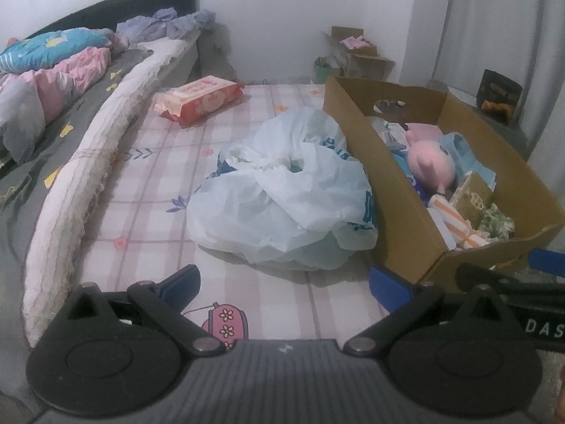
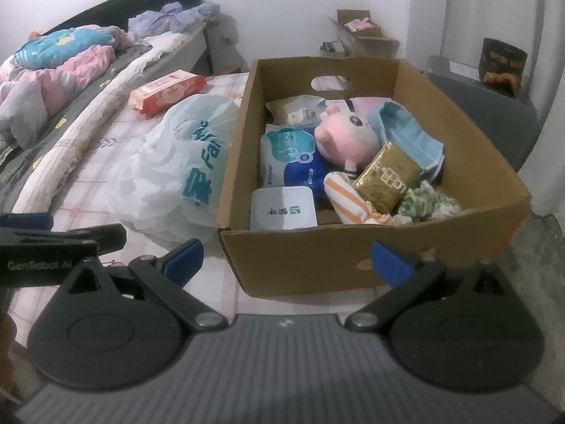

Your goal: Organize soft objects

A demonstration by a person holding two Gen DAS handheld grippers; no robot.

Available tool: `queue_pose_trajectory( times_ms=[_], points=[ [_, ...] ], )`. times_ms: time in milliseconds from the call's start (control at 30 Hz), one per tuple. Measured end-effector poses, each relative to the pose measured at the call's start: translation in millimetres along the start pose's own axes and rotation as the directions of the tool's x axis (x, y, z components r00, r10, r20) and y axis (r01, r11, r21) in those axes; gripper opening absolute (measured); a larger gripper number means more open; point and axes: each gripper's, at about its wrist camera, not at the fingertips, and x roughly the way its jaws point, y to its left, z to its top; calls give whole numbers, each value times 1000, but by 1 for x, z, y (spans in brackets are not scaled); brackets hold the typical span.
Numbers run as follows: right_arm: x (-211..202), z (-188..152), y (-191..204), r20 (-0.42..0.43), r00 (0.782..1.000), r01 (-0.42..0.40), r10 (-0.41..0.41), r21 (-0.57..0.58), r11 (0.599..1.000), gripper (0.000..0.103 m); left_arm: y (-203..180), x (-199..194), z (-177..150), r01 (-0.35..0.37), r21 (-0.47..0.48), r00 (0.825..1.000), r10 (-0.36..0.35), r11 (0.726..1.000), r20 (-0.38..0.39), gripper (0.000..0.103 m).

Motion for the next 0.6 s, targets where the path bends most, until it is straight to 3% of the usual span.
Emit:
queue_pose_trajectory(
  times_ms=[600],
  points=[
    [8,0,-5,-28,1000,14,-14,3,1000,102,-8,7,0,-1,13,1000,1,1000,-31,99]
  ],
)
